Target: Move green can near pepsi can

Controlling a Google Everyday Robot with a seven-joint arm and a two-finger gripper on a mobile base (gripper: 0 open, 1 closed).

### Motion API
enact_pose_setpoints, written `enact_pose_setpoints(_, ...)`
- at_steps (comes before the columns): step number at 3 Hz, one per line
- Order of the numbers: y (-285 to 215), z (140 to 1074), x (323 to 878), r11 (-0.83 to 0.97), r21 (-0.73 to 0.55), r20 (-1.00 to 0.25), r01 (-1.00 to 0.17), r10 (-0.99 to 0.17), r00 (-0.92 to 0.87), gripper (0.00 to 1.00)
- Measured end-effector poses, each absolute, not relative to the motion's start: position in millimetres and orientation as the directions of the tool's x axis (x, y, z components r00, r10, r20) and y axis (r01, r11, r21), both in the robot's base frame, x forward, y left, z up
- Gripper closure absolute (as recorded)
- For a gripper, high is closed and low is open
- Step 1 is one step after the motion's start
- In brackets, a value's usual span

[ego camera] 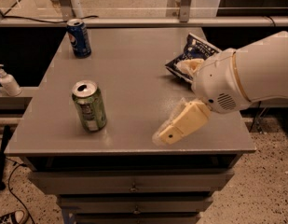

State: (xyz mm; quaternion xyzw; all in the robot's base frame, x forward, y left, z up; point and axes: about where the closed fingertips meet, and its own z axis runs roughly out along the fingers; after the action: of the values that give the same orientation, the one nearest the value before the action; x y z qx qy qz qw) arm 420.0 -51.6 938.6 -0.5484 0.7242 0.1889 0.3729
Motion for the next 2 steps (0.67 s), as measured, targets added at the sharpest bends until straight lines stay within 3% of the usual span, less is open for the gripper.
enact_pose_setpoints(2,-28.2,926.3,413.1,0.292,-0.113,-0.781,-0.95,-0.617,-0.097,0.0)
